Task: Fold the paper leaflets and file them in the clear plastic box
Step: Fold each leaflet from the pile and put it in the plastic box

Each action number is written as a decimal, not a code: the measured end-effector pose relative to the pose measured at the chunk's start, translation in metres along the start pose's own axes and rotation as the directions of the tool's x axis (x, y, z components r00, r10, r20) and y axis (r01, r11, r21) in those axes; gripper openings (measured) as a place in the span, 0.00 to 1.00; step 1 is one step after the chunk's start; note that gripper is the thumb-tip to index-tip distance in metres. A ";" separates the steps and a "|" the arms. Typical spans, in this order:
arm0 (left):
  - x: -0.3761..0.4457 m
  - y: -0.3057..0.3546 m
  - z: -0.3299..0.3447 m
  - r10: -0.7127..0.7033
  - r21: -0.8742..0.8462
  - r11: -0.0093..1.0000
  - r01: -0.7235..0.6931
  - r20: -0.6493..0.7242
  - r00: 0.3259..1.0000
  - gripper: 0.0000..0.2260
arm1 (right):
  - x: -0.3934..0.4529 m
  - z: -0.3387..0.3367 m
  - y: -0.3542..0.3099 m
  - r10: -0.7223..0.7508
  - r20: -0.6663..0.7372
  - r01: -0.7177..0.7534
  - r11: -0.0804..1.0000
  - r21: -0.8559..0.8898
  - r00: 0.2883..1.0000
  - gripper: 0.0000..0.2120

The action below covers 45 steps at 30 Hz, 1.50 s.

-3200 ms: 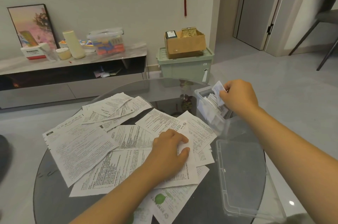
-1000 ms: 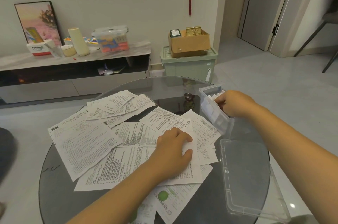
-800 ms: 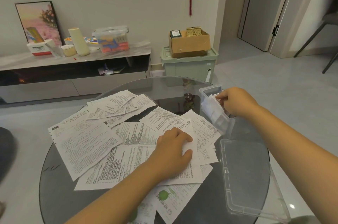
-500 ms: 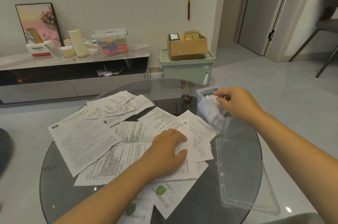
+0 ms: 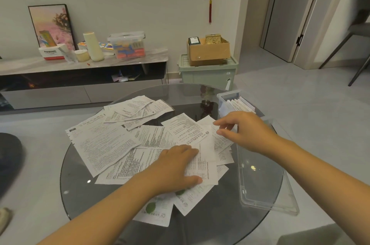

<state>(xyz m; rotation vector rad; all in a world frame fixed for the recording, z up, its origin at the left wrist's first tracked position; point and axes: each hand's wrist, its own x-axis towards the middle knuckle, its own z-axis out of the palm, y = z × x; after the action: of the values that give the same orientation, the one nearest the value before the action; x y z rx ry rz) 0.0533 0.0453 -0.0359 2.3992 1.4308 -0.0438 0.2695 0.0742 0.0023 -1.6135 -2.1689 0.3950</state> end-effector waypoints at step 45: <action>0.011 -0.023 0.010 0.064 0.016 0.998 -0.062 -0.274 0.960 0.18 | 0.000 0.056 -0.013 -0.159 0.183 0.198 0.955 -0.220 0.970 0.17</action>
<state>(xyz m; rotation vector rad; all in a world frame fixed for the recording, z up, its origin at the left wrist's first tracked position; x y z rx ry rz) 0.0404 0.0616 -0.0534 2.5323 1.4681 0.3116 0.2317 0.0708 -0.0410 -1.5315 -2.5467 0.2262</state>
